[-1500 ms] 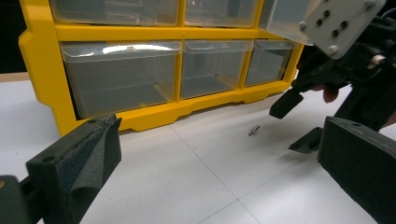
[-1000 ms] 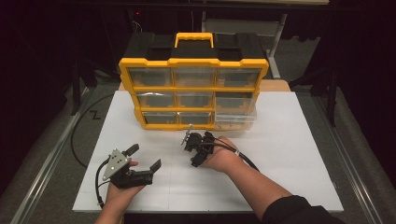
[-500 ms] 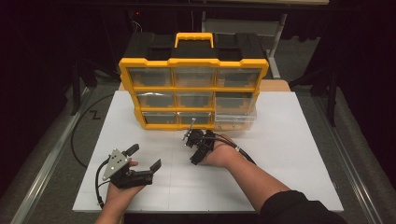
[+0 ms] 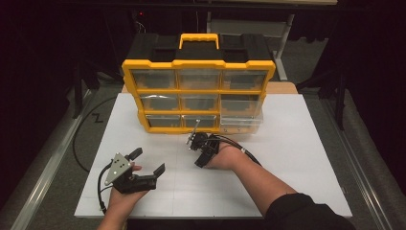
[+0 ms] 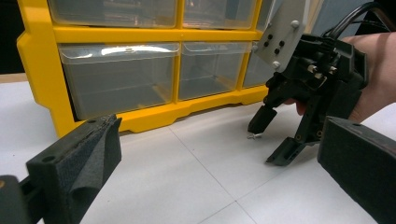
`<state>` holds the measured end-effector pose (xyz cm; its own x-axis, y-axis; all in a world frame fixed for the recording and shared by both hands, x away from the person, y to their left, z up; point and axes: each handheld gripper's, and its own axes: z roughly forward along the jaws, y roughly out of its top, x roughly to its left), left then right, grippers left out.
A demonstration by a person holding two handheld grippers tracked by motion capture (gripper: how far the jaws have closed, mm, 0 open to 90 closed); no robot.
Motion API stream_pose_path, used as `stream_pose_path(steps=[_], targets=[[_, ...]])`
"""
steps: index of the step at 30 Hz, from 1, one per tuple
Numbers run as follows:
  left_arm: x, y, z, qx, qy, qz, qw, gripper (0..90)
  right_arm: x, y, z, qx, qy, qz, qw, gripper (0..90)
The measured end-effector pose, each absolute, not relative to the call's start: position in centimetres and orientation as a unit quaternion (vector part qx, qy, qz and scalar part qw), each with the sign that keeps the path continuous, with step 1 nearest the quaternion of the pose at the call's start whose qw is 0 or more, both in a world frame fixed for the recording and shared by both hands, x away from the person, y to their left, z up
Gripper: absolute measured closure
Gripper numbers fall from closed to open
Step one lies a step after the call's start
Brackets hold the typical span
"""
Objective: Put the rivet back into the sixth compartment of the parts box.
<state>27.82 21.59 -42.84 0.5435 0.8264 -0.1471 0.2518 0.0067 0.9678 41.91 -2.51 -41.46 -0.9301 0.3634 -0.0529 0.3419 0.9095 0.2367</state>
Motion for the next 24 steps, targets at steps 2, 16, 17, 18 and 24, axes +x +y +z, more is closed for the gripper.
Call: stream_pose_path(steps=[2,16,17,18,24], targets=[[27.8,21.6,-42.8,0.660,0.408,0.248,0.580,0.4,41.9,-2.5,-41.4,0.177,0.977,0.114,0.042,46.0],[27.8,21.6,-42.8,0.660,0.408,0.247,0.580,0.4,41.4,-1.7,-41.1,0.180,0.974,0.117,0.068,54.9],[27.8,21.6,-42.8,0.660,0.408,0.248,0.580,0.4,41.5,-1.6,-41.1,0.185,0.973,0.122,0.071,54.9],[27.8,21.6,-42.8,0.660,0.408,0.247,0.581,0.4,41.5,-1.4,-41.1,0.190,0.972,0.121,0.073,54.8],[27.8,21.7,-42.8,0.660,0.407,0.248,0.581,0.4,41.6,-0.6,-41.3,0.206,0.967,0.123,0.082,54.0]])
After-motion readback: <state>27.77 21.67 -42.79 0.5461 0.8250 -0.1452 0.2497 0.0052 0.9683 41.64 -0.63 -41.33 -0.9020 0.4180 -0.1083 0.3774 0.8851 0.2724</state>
